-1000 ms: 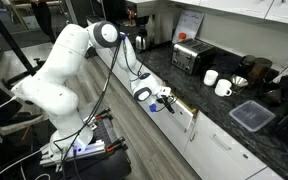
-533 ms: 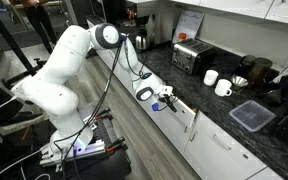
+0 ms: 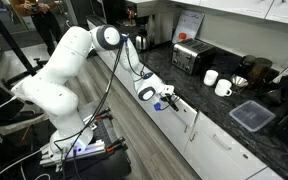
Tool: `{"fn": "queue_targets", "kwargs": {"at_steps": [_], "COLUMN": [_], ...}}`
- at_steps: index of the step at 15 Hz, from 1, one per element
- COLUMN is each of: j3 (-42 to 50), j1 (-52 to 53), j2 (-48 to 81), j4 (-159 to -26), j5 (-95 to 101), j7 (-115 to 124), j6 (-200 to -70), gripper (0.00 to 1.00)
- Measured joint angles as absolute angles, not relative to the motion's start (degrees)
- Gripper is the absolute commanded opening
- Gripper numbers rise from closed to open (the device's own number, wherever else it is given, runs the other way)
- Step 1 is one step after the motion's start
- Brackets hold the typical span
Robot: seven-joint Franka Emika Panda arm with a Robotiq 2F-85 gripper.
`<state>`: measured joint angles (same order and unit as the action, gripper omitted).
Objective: Close the open drawer
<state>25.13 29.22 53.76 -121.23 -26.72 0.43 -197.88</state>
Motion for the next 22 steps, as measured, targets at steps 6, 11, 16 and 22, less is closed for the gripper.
{"fn": "queue_targets", "kwargs": {"at_steps": [6, 11, 16, 22], "j3": [25.1, 20.6, 15.3, 12.9], "j1": [28.9, 21.6, 14.9, 13.7], "j2": [53.8, 46.8, 31.1, 11.4], "j4": [-121.2, -125.9, -137.7, -151.9], "j5": [-25.9, -17.9, -11.1, -8.5], "j7": [0.4, 0.5, 0.2, -0.8], "j6": [-197.9, -197.9, -196.8, -184.8], "gripper": [1.0, 1.0, 1.0, 1.0]}}
